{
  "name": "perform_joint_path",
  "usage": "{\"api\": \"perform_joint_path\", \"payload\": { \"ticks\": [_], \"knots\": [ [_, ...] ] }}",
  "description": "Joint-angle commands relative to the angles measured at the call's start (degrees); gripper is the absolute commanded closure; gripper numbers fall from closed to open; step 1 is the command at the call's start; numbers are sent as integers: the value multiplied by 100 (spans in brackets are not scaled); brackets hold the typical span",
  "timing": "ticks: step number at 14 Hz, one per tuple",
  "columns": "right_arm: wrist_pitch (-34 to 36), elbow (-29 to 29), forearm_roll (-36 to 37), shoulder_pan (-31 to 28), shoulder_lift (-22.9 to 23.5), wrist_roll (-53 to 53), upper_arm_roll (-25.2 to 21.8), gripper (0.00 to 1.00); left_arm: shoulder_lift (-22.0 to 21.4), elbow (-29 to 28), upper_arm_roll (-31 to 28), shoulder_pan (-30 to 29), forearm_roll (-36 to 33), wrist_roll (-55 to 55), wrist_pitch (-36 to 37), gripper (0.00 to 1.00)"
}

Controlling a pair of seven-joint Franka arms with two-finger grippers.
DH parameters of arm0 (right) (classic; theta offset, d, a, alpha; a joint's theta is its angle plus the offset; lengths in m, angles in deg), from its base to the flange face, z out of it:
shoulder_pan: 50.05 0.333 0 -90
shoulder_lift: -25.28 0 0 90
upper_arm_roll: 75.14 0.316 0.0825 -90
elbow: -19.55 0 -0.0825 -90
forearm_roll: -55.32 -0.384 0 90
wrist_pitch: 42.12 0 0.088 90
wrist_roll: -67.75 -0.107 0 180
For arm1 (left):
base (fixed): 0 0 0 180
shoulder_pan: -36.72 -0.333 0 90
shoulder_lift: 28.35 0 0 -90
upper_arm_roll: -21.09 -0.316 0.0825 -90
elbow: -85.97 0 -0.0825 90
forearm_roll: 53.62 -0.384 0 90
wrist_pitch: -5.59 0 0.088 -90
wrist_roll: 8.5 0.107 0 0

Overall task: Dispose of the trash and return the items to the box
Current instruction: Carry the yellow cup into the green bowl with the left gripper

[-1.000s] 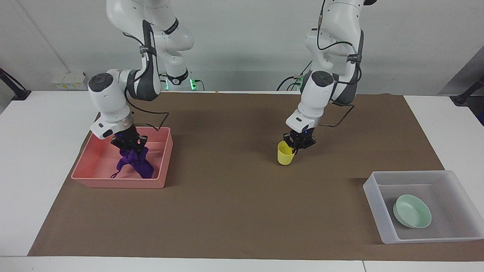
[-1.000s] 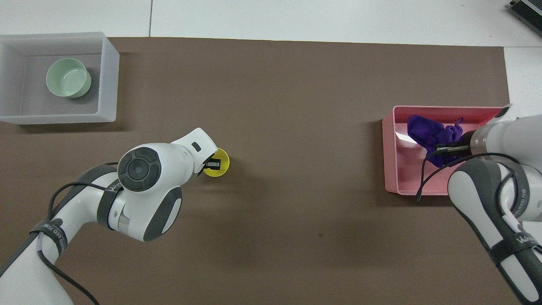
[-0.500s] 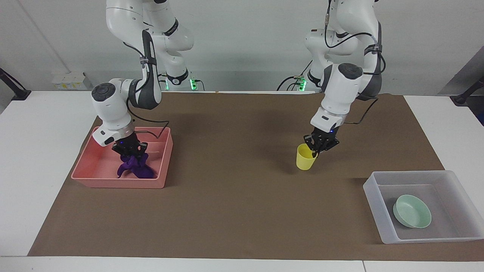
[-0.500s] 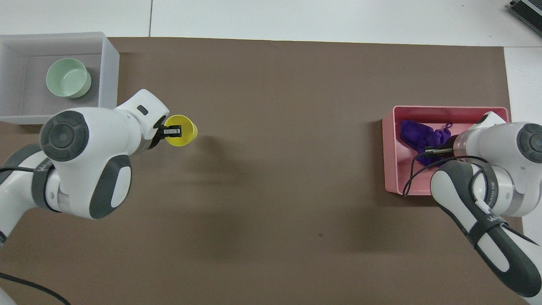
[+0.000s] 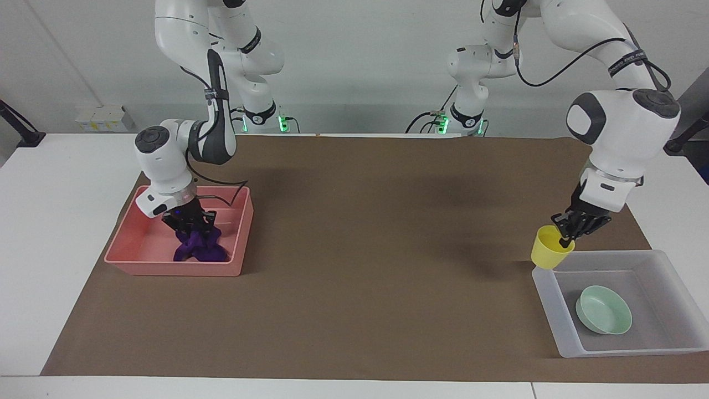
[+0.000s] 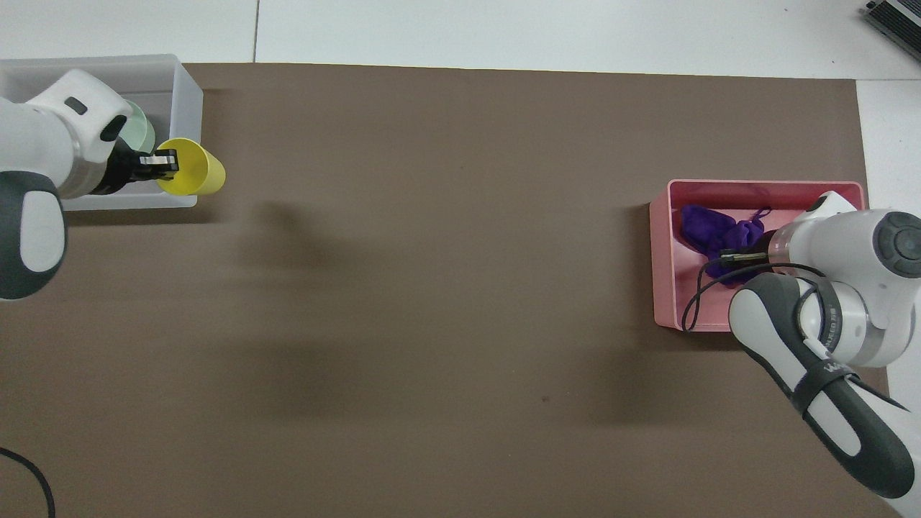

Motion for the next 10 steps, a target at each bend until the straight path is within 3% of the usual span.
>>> {"api": "perform_joint_path", "payload": {
  "ticks": [1, 5, 10],
  "knots": [
    [-57, 9, -123, -73, -119, 139, 65, 0, 914, 1372, 117, -365, -15, 348, 601, 100],
    [380, -193, -123, 24, -366, -115, 109, 0, 1618, 2007, 381, -805, -23, 358, 601, 100],
    [1128, -527, -123, 33, -620, -589, 293, 0, 2128, 2245, 478, -1042, -41, 358, 365, 100]
  ]
}}
